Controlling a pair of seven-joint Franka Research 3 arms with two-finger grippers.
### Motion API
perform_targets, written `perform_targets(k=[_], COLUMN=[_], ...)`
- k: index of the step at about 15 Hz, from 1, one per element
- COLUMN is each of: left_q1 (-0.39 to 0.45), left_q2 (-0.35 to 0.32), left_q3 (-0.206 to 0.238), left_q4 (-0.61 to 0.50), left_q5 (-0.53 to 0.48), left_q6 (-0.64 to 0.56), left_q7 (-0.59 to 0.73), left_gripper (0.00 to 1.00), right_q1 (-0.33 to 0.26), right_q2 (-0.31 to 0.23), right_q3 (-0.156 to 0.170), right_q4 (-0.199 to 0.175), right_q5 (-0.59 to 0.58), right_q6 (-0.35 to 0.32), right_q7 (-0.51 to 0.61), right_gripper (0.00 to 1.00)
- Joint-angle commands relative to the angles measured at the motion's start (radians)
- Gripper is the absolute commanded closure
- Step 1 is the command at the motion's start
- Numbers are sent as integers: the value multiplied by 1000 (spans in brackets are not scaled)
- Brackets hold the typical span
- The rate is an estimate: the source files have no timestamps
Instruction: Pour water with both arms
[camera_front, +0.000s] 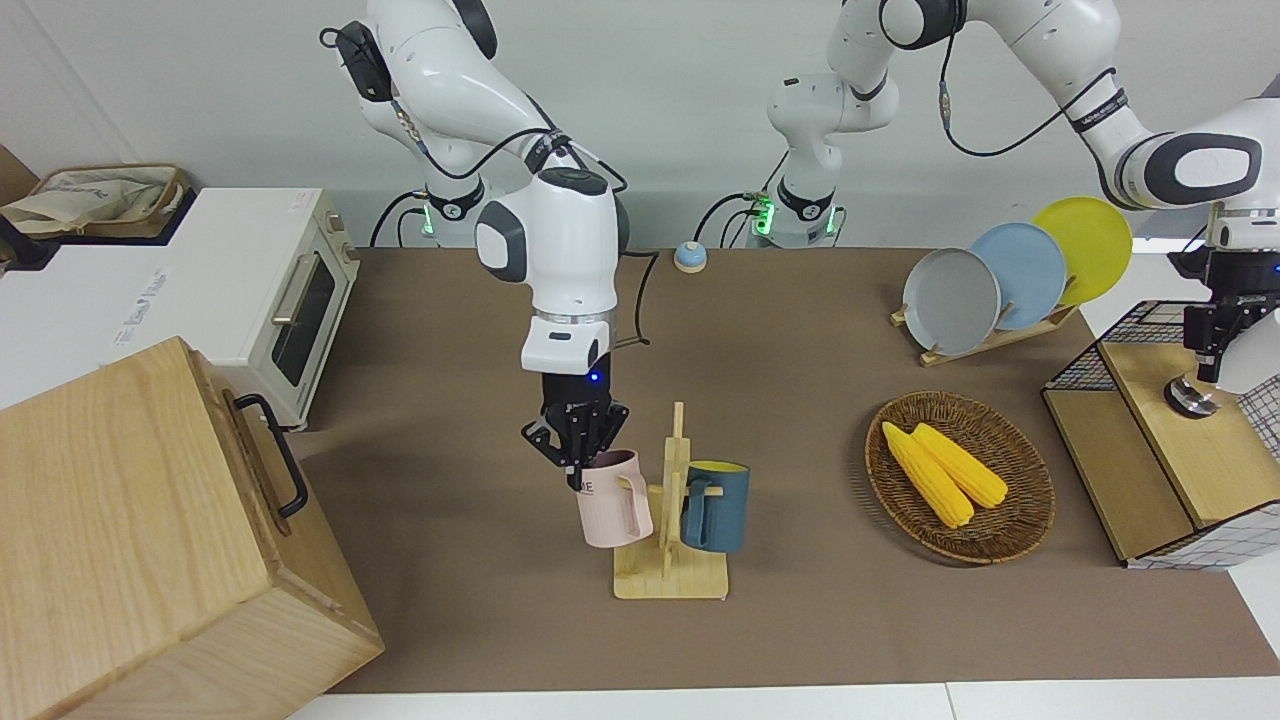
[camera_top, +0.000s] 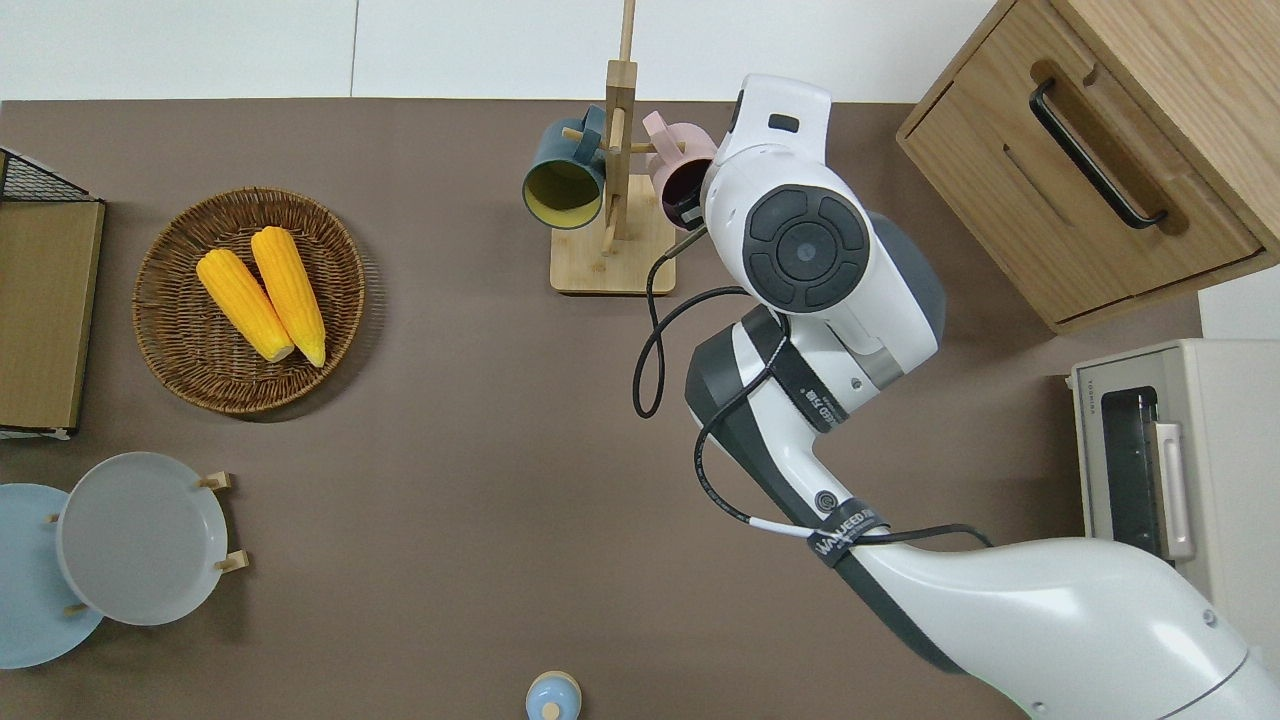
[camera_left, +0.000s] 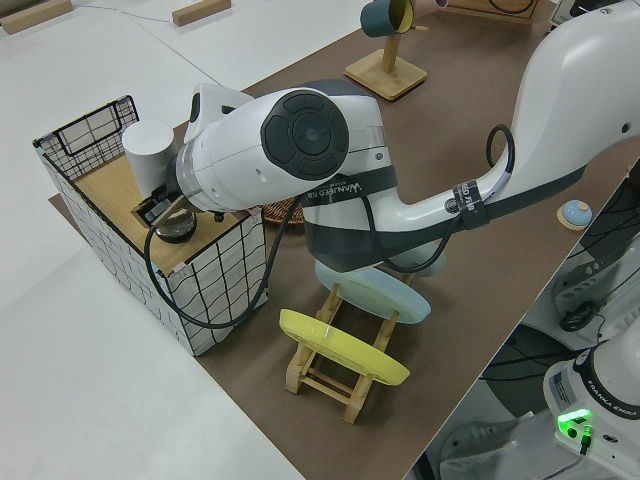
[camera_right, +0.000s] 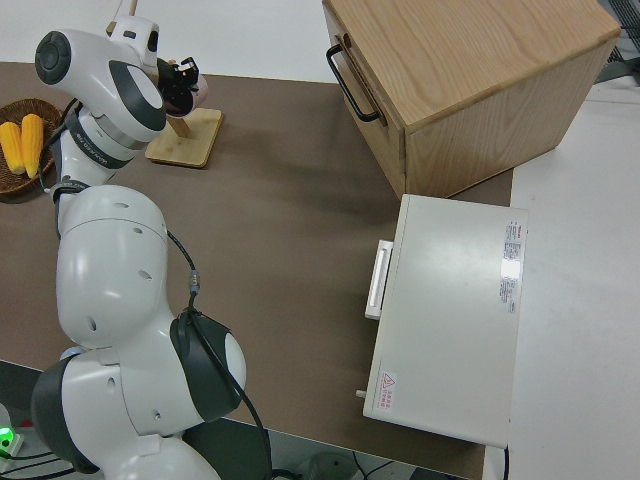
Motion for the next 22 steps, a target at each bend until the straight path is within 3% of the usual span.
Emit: perform_targets(k=[1, 9, 12, 14, 19, 22], left_q1=[13, 7, 5, 2, -3, -6], left_q2=[-14, -49, -66, -77, -100, -118], left_q3=[-8, -8, -8, -8, -6, -11], left_q4=[36, 44, 45, 45, 44, 44], left_q5=[25, 71, 115, 120, 123, 209], left_q6=[-3, -3, -3, -3, -5, -11], left_q7=[-53, -125, -164, -174, -200, -271], left_gripper=[990, 990, 990, 990, 992, 990], right_q1=[-23, -62, -95, -104, -150, -183], right_q2=[-6, -24, -34, -47, -75, -110], right_q3=[11, 22, 54, 54, 56, 62], right_q4=[11, 8, 5, -2, -8, -54], right_q5=[-20, -10, -9, -3, 54, 80], right_q6=[-5, -10, -22, -24, -25, -25], right_q7=[-25, -54, -79, -82, -184, -209], right_gripper=[1000, 1000, 1000, 1000, 1000, 1000])
